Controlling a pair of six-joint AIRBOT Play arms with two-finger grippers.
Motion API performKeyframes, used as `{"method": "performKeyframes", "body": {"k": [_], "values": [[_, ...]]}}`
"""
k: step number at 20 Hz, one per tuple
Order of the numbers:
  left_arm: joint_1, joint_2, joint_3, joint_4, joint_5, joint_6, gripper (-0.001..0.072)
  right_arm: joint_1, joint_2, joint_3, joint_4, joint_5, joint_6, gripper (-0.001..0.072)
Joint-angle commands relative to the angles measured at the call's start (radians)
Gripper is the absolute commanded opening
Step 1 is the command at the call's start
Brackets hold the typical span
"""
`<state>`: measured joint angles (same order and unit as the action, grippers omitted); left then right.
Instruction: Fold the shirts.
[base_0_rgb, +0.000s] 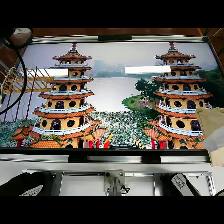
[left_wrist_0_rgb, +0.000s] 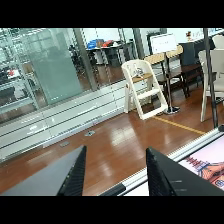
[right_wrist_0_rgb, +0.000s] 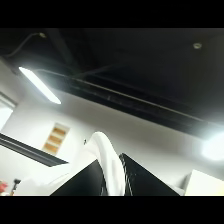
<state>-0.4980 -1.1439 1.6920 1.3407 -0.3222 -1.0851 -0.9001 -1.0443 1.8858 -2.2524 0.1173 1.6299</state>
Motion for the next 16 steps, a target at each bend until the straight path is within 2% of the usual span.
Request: {"method": "performKeyframes", "body": {"k": [1, 5, 9, 10, 11, 12, 16], "values": [[0.002, 0.000, 0.000, 0.000, 0.001, 0.000, 0.0448, -0.105, -0.023, 0.008, 0.041, -0.018, 0.018, 0.0082], [0.010, 0.000, 0.000, 0.000, -0.002, 0.000, 0.0448, -0.200, -0.061, 0.008, 0.081, 0.088, 0.017, 0.0082], [0.011, -0.001, 0.000, 0.000, -0.004, 0.000, 0.0449, -0.212, -0.077, 0.008, 0.143, 0.257, 0.029, 0.0104], [0.011, 0.000, 0.000, 0.000, -0.004, 0.000, 0.0448, -0.212, -0.074, 0.008, 0.192, 0.281, 0.029, 0.0195], [0.013, 0.000, 0.000, 0.000, -0.003, 0.000, 0.0448, -0.212, -0.065, 0.008, 0.243, 0.301, 0.029, 0.0395], [0.014, 0.000, 0.000, 0.000, -0.004, 0.000, 0.0448, -0.212, -0.050, 0.008, 0.267, 0.323, 0.029, 0.0454], [0.026, -0.001, 0.000, 0.003, 0.006, 0.000, 0.0449, -0.212, 0.046, 0.008, 0.413, 0.461, 0.032, 0.0454]]}}
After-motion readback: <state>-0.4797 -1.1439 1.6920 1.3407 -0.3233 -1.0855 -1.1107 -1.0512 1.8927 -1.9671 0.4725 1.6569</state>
